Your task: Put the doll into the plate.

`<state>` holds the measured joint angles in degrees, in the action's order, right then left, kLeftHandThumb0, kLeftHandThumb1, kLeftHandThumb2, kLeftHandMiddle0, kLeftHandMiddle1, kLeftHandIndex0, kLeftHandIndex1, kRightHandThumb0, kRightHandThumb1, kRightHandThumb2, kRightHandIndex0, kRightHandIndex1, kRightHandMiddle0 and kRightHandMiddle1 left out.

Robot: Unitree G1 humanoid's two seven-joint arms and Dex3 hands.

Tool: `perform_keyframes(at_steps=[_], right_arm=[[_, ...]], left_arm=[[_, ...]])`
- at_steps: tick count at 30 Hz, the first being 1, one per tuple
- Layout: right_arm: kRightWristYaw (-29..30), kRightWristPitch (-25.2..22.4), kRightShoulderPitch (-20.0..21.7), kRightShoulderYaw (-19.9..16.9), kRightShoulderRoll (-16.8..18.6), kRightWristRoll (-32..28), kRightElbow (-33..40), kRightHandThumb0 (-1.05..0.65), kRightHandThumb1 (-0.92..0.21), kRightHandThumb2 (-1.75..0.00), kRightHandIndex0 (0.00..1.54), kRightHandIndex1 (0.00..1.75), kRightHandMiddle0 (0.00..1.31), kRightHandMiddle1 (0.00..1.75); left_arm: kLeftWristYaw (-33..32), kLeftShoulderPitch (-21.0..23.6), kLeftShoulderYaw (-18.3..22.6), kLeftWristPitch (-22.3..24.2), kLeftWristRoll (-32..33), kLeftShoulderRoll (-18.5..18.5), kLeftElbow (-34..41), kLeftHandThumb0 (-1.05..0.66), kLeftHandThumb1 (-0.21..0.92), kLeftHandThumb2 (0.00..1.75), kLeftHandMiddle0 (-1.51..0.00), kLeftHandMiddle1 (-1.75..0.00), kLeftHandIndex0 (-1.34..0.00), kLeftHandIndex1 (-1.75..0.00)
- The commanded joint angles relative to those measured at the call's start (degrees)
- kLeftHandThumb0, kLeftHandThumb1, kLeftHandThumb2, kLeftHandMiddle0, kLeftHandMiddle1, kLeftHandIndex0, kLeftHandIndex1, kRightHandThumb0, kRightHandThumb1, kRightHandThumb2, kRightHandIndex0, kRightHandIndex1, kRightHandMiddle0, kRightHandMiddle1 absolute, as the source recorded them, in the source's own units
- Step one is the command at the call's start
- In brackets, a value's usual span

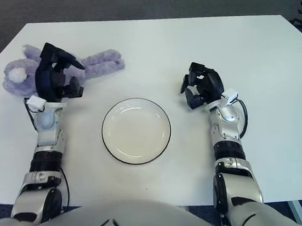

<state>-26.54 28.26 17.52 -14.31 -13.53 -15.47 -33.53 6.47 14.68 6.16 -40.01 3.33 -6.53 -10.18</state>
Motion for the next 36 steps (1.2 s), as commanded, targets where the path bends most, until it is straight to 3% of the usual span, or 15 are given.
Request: perform_keyframes(at_steps=[1, 10, 15, 21, 25, 26, 28, 30, 36], right_arm=[[0.67, -0.58, -4.08, 0.46, 2.27, 0.08, -2.03, 0.00, 0.19, -1.75, 1.01, 1.37, 0.90, 1.75], [1.69, -1.91, -5.19, 1.38, 2.04, 0.94, 0.49, 0.00, 0.18, -1.75, 1.00, 1.39, 0.89, 1.75], [2.77, -2.67, -5.87, 1.90, 1.99, 1.77, 2.23, 0.00, 0.18, -1.75, 1.01, 1.39, 0.88, 1.75], [3.03, -4.23, -6.71, 2.16, 2.18, 1.22, 4.10, 0.00, 0.18, -1.75, 1.01, 1.39, 0.88, 1.75], [3.58, -5.20, -7.23, 2.34, 2.07, 1.44, 5.09, 0.00, 0.19, -1.75, 1.00, 1.38, 0.89, 1.75], [3.69, -5.43, -7.35, 2.42, 2.00, 1.53, 5.30, 0.00, 0.19, -1.75, 1.01, 1.38, 0.89, 1.75], [3.92, -5.97, -7.53, 2.59, 1.87, 1.66, 5.70, 0.00, 0.19, -1.75, 1.01, 1.37, 0.89, 1.75], [4.11, -6.65, -7.75, 2.81, 1.76, 1.65, 6.37, 0.00, 0.19, -1.75, 1.01, 1.37, 0.90, 1.75], [4.26, -8.10, -8.22, 3.29, 1.63, 1.45, 7.96, 0.00, 0.19, -1.75, 1.02, 1.37, 0.89, 1.75]], left_arm=[[-1.60, -3.11, 1.22, 1.42, -4.13, -1.63, 5.38, 0.00, 0.44, 1.13, -0.63, -1.57, -0.28, -1.75], [-4.83, -7.54, 6.07, 4.43, -16.36, -7.20, 13.63, 0.00, 0.50, 1.10, -0.52, -1.70, -0.22, -1.75], [-5.79, -6.83, 8.40, 8.13, -24.54, -13.05, 15.19, 0.00, 0.55, 1.06, -0.48, -1.73, -0.19, -1.75], [-11.70, -1.54, 9.55, 6.96, -33.68, -22.17, 6.17, -0.01, 0.78, 0.71, -0.35, -1.63, -0.10, -1.75], [-12.78, -1.31, 8.84, 6.64, -36.25, -26.39, 4.76, -0.01, 0.89, 0.56, -0.30, -1.63, -0.04, -1.75], [-12.63, -1.44, 8.60, 6.73, -36.35, -27.22, 4.78, -0.13, 0.90, 0.55, -0.27, -1.55, -0.09, -1.75], [-11.62, -1.52, 8.39, 7.32, -36.44, -29.23, 5.22, -0.29, 0.88, 0.57, -0.25, -1.47, -0.10, -1.68], [-10.66, -1.11, 8.65, 7.69, -36.82, -32.27, 4.79, -0.48, 0.76, 0.75, -0.21, -1.39, -0.04, -1.49], [-10.95, 1.91, 7.37, 7.06, -39.28, -39.85, -1.36, -0.65, 0.67, 0.83, -0.16, -1.19, 0.00, -1.25]])
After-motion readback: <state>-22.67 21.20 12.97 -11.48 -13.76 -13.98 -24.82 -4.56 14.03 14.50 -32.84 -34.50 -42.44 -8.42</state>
